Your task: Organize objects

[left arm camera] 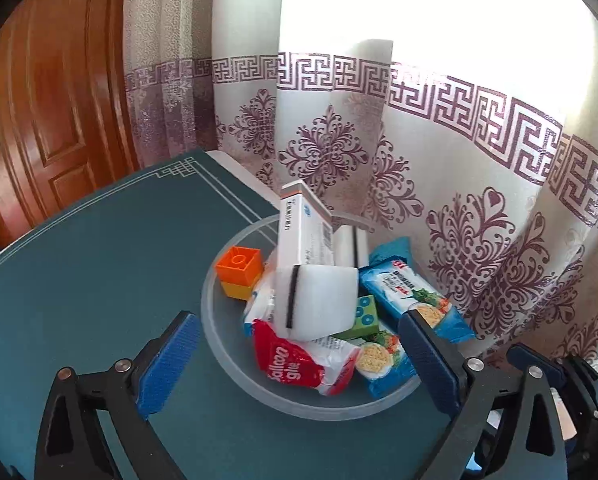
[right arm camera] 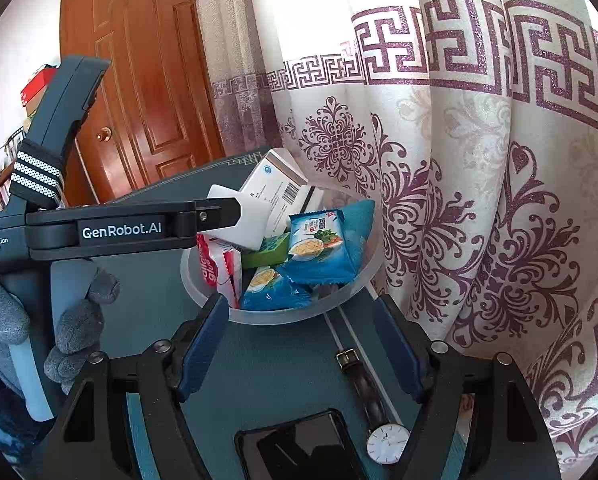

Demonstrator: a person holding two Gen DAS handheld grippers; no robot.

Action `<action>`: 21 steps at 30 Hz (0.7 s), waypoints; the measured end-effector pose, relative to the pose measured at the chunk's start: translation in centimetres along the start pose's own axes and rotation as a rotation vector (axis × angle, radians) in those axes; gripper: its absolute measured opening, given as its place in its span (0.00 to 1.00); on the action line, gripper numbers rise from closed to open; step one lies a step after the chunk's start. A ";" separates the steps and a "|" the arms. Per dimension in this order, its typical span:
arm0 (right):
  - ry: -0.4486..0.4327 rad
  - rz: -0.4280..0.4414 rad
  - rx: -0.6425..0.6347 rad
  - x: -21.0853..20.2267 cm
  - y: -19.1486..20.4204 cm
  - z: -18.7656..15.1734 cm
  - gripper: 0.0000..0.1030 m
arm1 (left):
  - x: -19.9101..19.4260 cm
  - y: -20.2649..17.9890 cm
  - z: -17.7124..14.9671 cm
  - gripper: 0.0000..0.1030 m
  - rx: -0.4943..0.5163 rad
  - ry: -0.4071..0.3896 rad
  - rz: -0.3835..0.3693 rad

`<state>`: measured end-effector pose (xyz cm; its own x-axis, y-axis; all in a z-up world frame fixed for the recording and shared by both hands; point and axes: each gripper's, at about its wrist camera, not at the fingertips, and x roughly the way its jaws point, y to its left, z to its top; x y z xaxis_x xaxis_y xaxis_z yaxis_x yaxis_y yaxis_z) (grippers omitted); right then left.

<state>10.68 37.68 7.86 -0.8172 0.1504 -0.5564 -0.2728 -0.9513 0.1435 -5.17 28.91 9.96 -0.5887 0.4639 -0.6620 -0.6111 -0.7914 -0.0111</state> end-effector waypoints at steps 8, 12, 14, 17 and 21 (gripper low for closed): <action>0.023 -0.028 -0.013 0.4 0.8 0.8 0.91 | -2.6 0.8 -1.6 0.99 -0.013 -0.040 0.178; 0.021 -0.042 -0.024 0.4 1.2 1.4 0.92 | -3.5 1.1 -2.1 0.99 -0.025 -0.045 0.189; 0.017 -0.049 -0.029 0.3 1.3 1.6 0.92 | -3.9 1.2 -2.2 1.00 -0.027 -0.053 0.198; 0.012 -0.061 -0.035 0.1 1.3 1.8 0.93 | -4.5 1.4 -2.4 1.00 -0.033 -0.063 0.211; 0.014 -0.066 -0.048 0.1 1.4 1.9 0.94 | -5.0 1.5 -2.6 1.00 -0.033 -0.073 0.208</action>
<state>9.28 36.82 9.56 -0.7913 0.2095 -0.5744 -0.3007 -0.9514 0.0672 -1.73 24.35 11.32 -0.7377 0.3160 -0.5966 -0.4559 -0.8850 0.0950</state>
